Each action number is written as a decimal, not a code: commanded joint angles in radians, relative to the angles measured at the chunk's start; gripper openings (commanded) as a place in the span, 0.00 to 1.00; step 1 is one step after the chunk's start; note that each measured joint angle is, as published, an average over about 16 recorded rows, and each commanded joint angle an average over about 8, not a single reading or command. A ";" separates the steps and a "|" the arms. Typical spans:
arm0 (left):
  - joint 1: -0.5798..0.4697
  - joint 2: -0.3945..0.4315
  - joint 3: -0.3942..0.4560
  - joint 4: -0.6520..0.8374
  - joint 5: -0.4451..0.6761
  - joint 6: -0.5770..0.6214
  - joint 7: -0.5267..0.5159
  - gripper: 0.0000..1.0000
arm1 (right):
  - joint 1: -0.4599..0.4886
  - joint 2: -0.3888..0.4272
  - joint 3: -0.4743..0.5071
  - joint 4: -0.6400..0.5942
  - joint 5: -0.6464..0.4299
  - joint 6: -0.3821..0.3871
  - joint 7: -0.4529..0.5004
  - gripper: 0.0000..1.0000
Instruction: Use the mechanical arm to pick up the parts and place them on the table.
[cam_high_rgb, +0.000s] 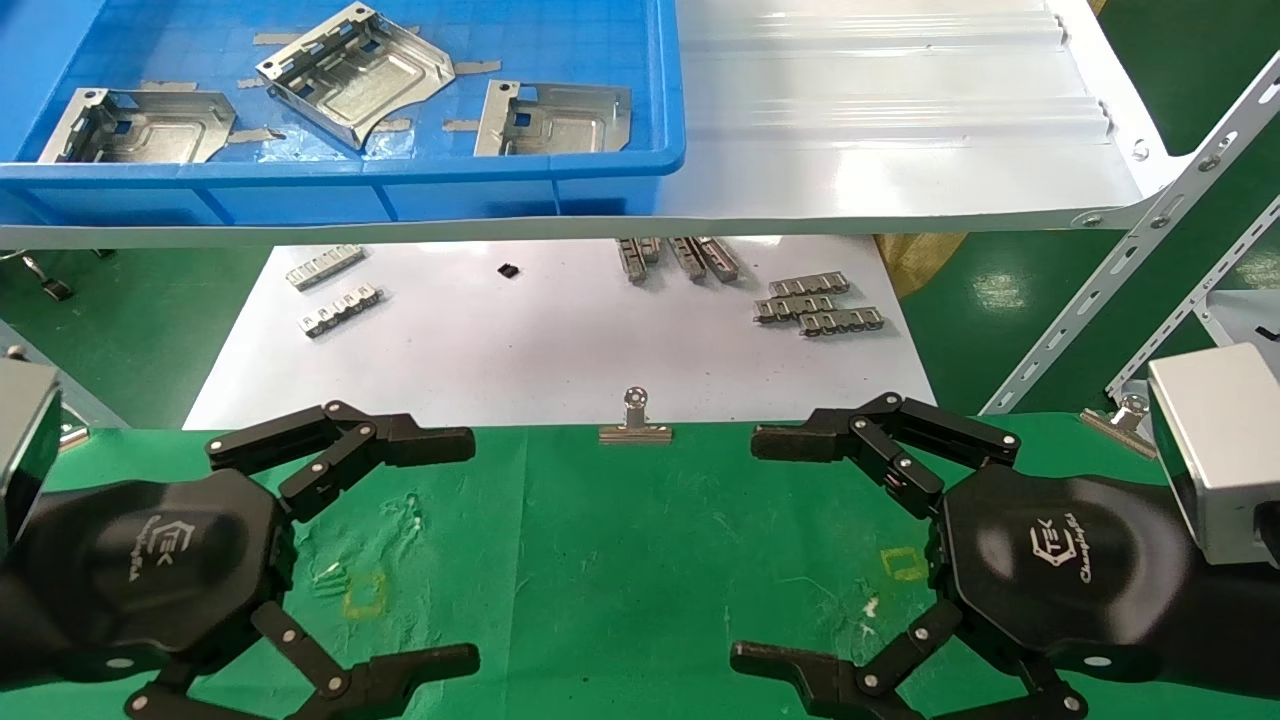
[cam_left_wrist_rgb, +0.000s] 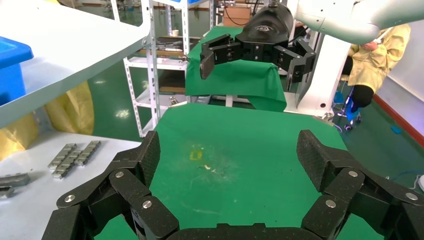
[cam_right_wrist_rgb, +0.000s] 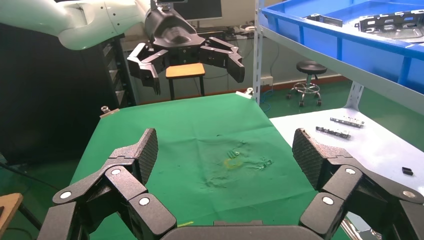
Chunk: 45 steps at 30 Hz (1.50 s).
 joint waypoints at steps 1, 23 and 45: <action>0.000 0.000 0.000 0.000 0.000 0.000 0.000 1.00 | 0.000 0.000 0.000 0.000 0.000 0.000 0.000 0.24; 0.000 0.000 0.000 0.000 0.000 0.000 0.000 1.00 | 0.000 0.000 0.000 0.000 0.000 0.000 0.000 0.00; -0.314 0.108 0.045 0.121 0.141 -0.069 -0.043 1.00 | 0.000 0.000 0.000 0.000 0.000 0.000 0.000 0.00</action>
